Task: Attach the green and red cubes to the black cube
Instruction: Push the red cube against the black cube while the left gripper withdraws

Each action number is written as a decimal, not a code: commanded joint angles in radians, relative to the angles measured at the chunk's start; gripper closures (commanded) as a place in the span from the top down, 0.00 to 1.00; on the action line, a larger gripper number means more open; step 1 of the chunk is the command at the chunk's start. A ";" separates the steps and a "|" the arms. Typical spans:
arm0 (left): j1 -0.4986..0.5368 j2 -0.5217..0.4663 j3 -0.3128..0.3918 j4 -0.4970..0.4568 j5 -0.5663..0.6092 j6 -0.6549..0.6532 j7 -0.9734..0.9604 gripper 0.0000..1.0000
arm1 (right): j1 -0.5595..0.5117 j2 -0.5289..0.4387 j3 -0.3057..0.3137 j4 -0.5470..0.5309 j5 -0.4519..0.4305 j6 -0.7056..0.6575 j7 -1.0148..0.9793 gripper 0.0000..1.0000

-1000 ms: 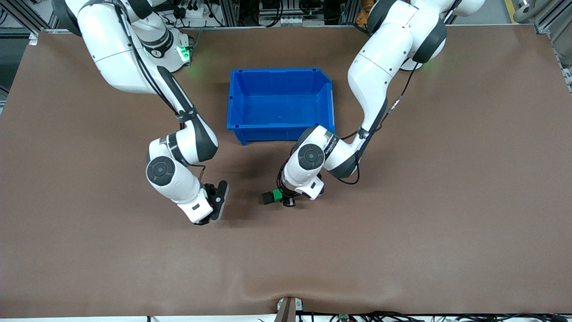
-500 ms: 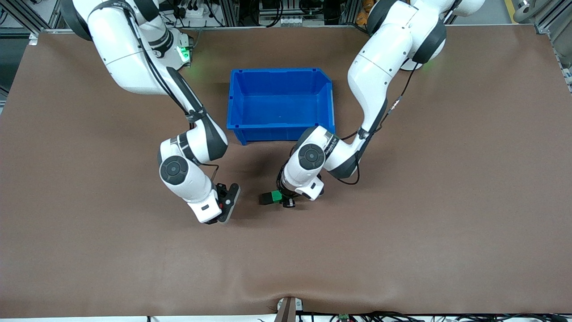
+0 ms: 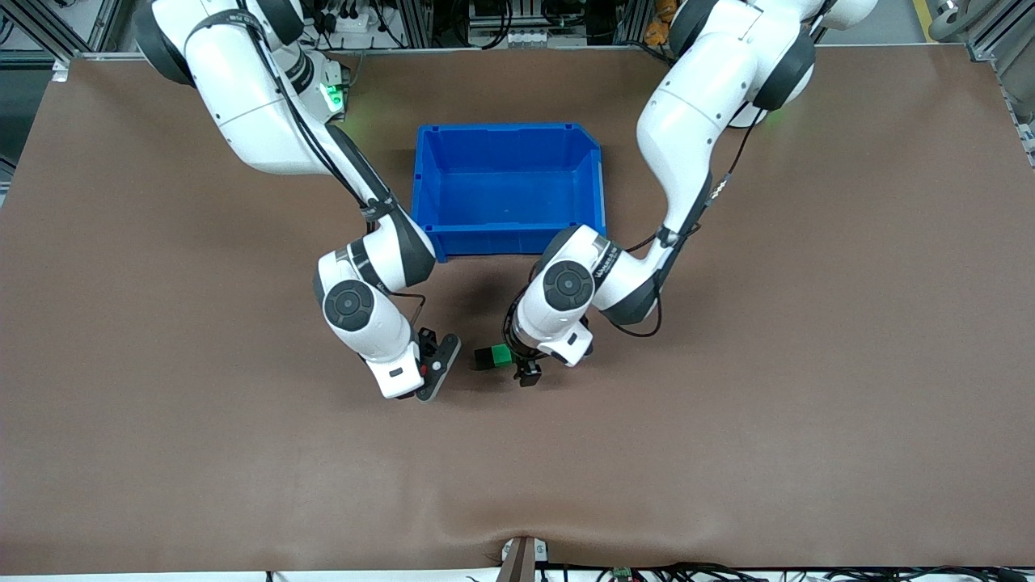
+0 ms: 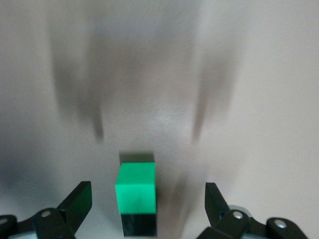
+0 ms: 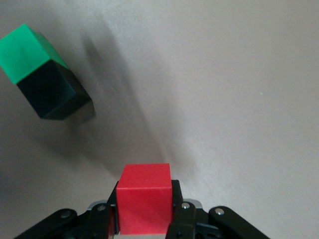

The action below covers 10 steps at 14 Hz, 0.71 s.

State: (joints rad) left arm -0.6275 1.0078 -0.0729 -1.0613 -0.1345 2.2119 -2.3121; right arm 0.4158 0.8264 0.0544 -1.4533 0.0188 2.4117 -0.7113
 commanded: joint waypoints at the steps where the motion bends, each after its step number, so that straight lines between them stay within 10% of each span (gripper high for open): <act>1: 0.038 -0.098 0.010 -0.016 0.005 -0.141 0.065 1.00 | 0.046 0.043 -0.024 0.050 -0.052 -0.009 0.030 0.00; 10: 0.141 -0.369 0.007 -0.023 0.101 -0.453 0.437 1.00 | 0.141 0.072 -0.076 0.065 -0.059 -0.014 0.038 0.00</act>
State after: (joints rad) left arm -0.5237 0.7223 -0.0623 -1.0526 -0.0541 1.8335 -1.9391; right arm 0.5399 0.8722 -0.0104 -1.4270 -0.0210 2.4104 -0.6970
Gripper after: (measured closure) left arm 0.000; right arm 0.604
